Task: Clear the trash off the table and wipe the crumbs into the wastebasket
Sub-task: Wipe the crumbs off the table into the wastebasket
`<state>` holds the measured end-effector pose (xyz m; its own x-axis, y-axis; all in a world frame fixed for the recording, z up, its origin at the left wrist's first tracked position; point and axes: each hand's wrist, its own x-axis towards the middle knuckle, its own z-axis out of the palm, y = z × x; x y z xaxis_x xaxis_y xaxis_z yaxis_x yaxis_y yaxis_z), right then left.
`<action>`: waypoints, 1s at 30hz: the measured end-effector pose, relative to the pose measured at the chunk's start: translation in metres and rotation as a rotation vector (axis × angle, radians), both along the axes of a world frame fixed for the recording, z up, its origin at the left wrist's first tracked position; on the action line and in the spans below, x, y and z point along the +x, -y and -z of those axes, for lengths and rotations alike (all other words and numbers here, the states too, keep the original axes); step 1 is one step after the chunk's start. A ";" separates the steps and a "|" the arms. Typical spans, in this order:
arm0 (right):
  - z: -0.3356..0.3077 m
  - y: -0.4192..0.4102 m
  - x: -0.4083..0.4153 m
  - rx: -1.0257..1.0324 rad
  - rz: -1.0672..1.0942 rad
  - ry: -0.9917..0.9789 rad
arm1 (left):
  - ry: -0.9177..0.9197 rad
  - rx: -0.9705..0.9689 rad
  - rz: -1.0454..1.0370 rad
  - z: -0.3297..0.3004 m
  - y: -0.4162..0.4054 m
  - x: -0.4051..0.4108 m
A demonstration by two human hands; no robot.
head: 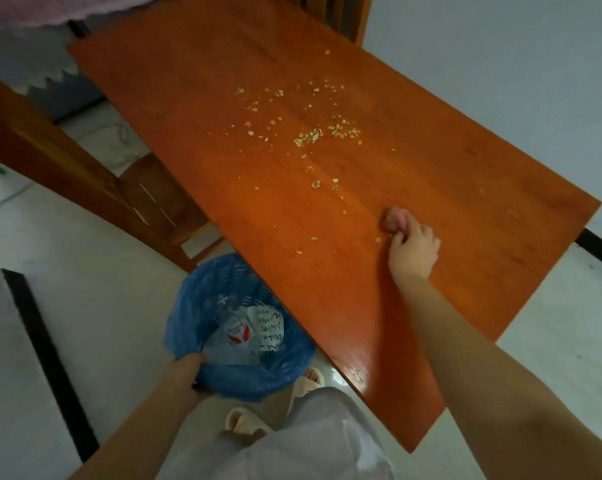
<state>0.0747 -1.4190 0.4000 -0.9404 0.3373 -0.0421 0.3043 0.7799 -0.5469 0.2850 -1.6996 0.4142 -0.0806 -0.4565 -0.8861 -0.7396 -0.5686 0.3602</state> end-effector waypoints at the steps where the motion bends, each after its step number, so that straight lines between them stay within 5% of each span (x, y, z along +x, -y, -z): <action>1: 0.001 0.017 -0.001 -0.001 -0.064 0.008 | -0.001 -0.002 0.000 -0.002 -0.001 -0.004; 14: -0.007 0.152 0.106 -0.148 -1.019 0.029 | 0.026 -0.051 0.035 -0.021 0.000 -0.041; 18: -0.023 0.104 0.059 -0.398 -0.709 -0.084 | 0.021 -0.033 0.083 -0.014 0.007 -0.047; 21: -0.019 0.019 0.011 -0.286 -0.292 -0.207 | 0.028 -0.015 0.134 -0.009 0.009 -0.054; 25: -0.008 -0.084 0.008 -0.057 0.191 -0.013 | 0.050 0.016 0.153 0.000 0.007 -0.064; 30: 0.014 -0.014 0.047 0.081 -0.065 -0.083 | 0.051 0.064 0.152 -0.001 0.000 -0.070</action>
<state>0.1217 -1.4054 0.3860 -0.9596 0.2744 0.0617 0.2077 0.8393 -0.5025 0.2150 -1.7000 0.4148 -0.0984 -0.3851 -0.9176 -0.8353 -0.4692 0.2865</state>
